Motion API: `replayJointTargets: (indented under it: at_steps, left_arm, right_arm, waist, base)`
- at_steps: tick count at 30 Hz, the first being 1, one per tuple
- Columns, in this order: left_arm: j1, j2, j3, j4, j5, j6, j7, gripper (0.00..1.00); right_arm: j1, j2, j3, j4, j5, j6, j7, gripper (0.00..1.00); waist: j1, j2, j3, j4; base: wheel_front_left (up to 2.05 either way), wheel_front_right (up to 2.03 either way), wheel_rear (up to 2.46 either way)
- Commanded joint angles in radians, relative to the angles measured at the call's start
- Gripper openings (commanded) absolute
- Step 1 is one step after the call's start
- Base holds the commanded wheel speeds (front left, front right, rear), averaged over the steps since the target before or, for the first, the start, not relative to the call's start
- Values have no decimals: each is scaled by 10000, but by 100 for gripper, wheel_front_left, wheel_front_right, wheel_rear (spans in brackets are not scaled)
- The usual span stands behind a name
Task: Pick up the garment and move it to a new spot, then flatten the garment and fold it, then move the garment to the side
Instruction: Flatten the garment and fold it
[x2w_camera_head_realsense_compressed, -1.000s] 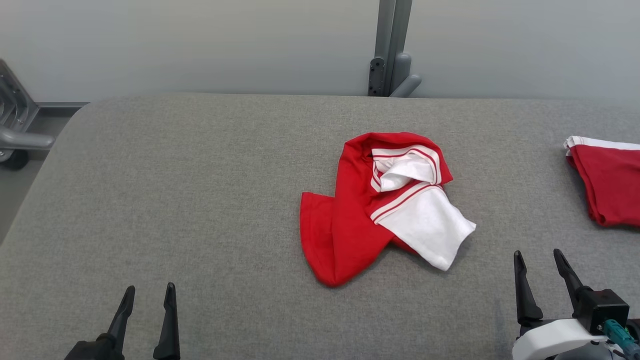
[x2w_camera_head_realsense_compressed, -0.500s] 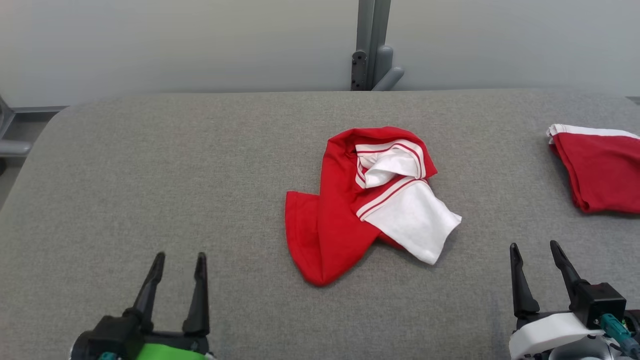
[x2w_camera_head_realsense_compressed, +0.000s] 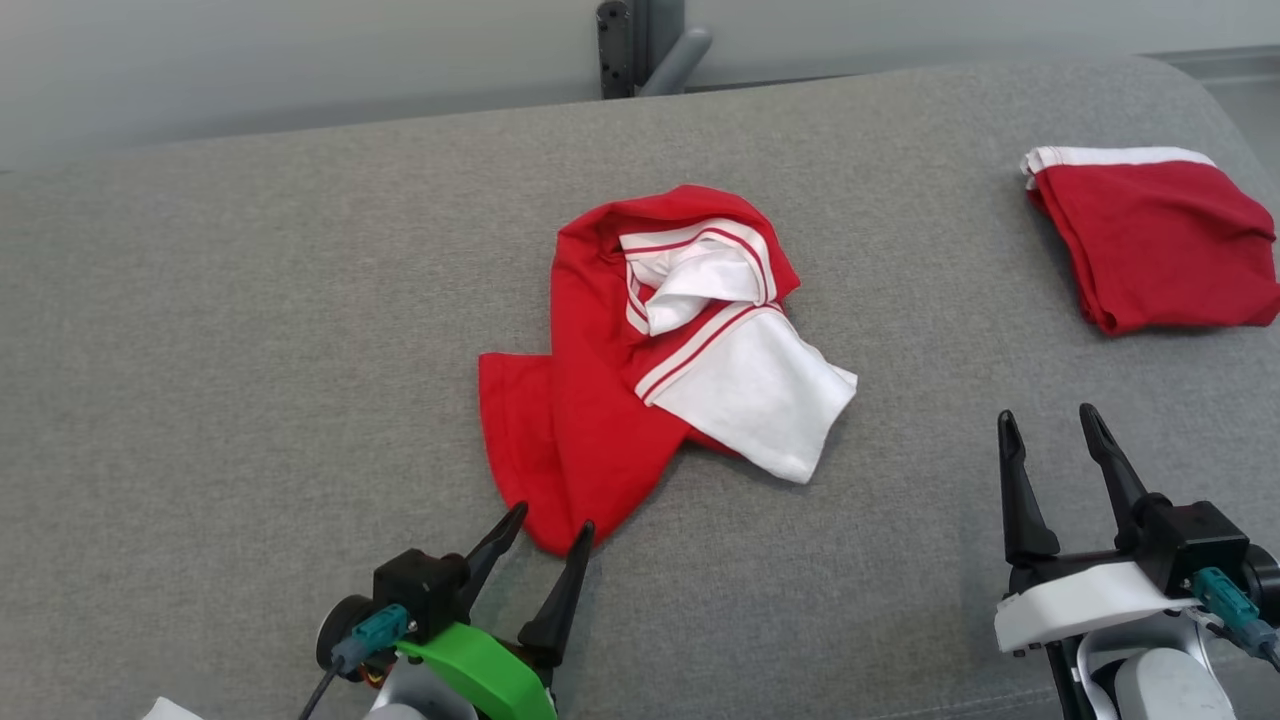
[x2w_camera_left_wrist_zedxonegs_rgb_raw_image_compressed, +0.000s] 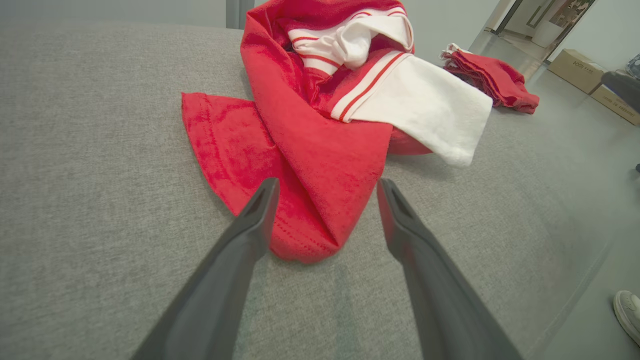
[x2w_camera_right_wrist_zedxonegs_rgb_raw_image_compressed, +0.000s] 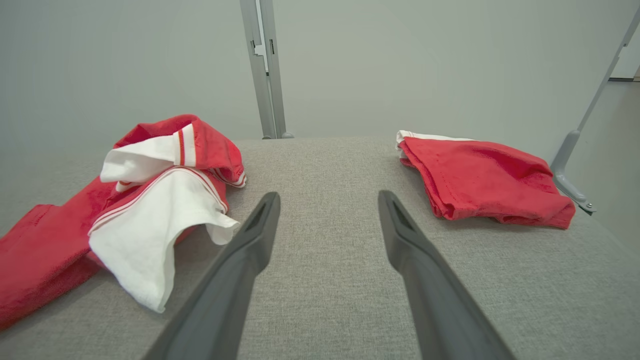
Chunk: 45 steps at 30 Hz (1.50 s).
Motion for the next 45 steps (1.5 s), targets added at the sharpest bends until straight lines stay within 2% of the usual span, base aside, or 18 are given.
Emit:
replayJointTargets:
  at_steps: [1,7,8,9,10,15,18,22,26,27,29,33,38,42,43,44,45]
  left_arm:
    - [-363,166,-101,242,-133,-3,22,100]
    - [-989,308,-538,1458,-553,-2,-70,100]
    - [-1075,335,-545,1634,-610,-2,-68,57]
    - [-1075,335,-545,1634,-610,-2,-68,57]
    - [-1202,354,-698,1933,-765,-2,0,0]
    - [-1408,618,-1142,1726,-1431,-2,-19,0]
    - [-1163,1172,-1246,398,-2223,-3,319,0]
    - [-644,2053,-876,-2376,-3176,96,1136,0]
    - [-348,2918,-146,-5627,-4188,621,2274,0]
    - [-376,3328,311,-6744,-4851,966,2919,0]
    - [-546,3792,727,-7097,-5459,1237,3615,0]
    - [-1188,4415,1462,-5931,-6215,1497,4422,0]
    - [-2557,5231,1580,-2700,-5212,1369,4719,0]
    - [-3468,5142,1650,-377,-4908,1122,4362,0]
    - [-3621,5067,1687,108,-4762,1097,4079,15]
    - [-3735,4977,1682,494,-4628,1074,3733,42]
    - [-3803,4879,1680,901,-4505,1076,3398,100]
  right_arm:
    - [-184,-19,25,-39,134,-18,-29,100]
    - [-223,-22,14,-91,337,-18,-29,100]
    - [-224,-20,-5,-72,348,-18,-29,100]
    - [-224,-20,-5,-72,348,-18,-29,100]
    - [-241,-19,-58,-44,425,-18,-29,100]
    - [-211,-20,-169,48,522,-19,-29,100]
    - [-74,-23,-204,165,583,-19,-29,100]
    - [165,-20,-375,233,627,-19,-29,100]
    - [256,-23,-411,294,630,-19,-29,100]
    - [163,-17,-358,309,684,-19,-29,100]
    - [-23,-19,-257,308,737,-19,-29,100]
    - [-399,-20,-38,303,819,-19,-29,100]
    - [-738,-20,190,369,797,-19,-29,100]
    - [-803,-23,207,426,881,-19,-29,100]
    - [-772,-19,204,445,882,-19,-29,100]
    - [-726,-20,184,455,884,-19,-29,100]
    - [-688,-17,181,471,890,-19,-29,100]
  waist:
    - [0,9,668,-673]
    - [0,9,879,-959]
    - [0,9,886,-971]
    - [0,9,886,-971]
    - [0,9,875,-975]
    - [0,9,756,-908]
    - [0,9,550,-824]
    - [0,9,347,-642]
    - [0,9,342,-492]
    - [0,9,447,-453]
    - [0,9,622,-479]
    - [0,9,1099,-673]
    - [0,9,1675,-1037]
    - [0,9,1981,-1339]
    - [0,9,2016,-1370]
    - [0,9,2031,-1390]
    - [0,9,2036,-1406]
  base:
    - [0,0,0]
    - [0,0,0]
    - [0,0,0]
    - [0,0,0]
    - [0,0,0]
    - [0,0,0]
    - [0,0,0]
    - [0,0,0]
    - [0,0,0]
    - [0,0,0]
    - [0,0,0]
    - [0,0,0]
    - [0,0,0]
    - [0,0,0]
    - [0,0,0]
    - [0,0,0]
    - [0,0,0]
